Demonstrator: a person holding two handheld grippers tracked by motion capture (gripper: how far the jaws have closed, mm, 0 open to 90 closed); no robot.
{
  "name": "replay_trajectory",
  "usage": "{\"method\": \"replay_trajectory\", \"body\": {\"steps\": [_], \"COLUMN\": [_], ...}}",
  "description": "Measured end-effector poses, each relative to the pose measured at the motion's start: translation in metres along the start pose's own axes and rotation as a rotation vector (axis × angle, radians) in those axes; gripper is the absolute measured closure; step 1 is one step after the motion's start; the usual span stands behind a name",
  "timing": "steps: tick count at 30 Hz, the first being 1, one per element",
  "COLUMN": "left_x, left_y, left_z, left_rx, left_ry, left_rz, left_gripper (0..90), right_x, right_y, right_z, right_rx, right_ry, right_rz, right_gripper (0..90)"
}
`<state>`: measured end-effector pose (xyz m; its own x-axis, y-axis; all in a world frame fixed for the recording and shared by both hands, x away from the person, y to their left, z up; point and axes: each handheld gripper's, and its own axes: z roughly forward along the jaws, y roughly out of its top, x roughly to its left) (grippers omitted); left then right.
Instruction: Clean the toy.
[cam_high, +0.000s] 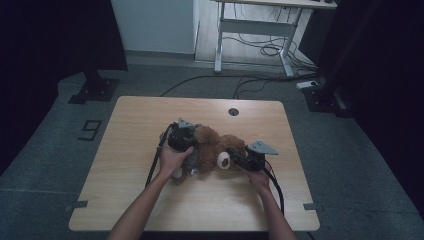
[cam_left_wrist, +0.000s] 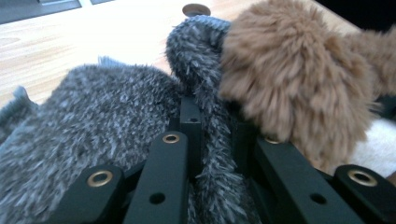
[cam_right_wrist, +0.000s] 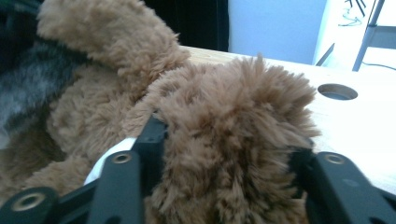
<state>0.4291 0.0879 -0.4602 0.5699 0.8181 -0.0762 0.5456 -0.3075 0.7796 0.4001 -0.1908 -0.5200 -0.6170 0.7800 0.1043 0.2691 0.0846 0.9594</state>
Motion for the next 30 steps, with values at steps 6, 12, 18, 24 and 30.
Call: {"method": "replay_trajectory", "body": {"steps": [6, 12, 18, 24, 30], "left_x": [-0.007, -0.006, -0.010, -0.008, 0.004], "left_y": [-0.015, -0.031, -0.040, -0.040, -0.023], "left_z": [-0.009, -0.017, -0.024, -0.035, -0.066], "left_rx": [-0.031, -0.076, -0.101, -0.097, -0.139], "left_ry": [-0.014, -0.047, -0.056, -0.097, -0.078], "left_rz": [0.014, -0.007, -0.010, -0.028, -0.043], "left_gripper": [79.8, 79.7, 79.7, 79.2, 79.1], "right_x": [0.010, 0.009, 0.008, 0.017, 0.020], "right_y": [0.005, 0.014, 0.009, -0.004, -0.012], "right_z": [-0.009, -0.024, -0.019, -0.022, -0.029], "right_rx": [0.023, 0.004, 0.074, 0.058, 0.049], "right_ry": [-0.032, -0.024, -0.009, -0.043, -0.036], "right_rz": [0.019, 0.092, 0.171, 0.136, 0.090], "right_gripper": [27.6, 19.5, 20.1, 41.4, 48.3]}}
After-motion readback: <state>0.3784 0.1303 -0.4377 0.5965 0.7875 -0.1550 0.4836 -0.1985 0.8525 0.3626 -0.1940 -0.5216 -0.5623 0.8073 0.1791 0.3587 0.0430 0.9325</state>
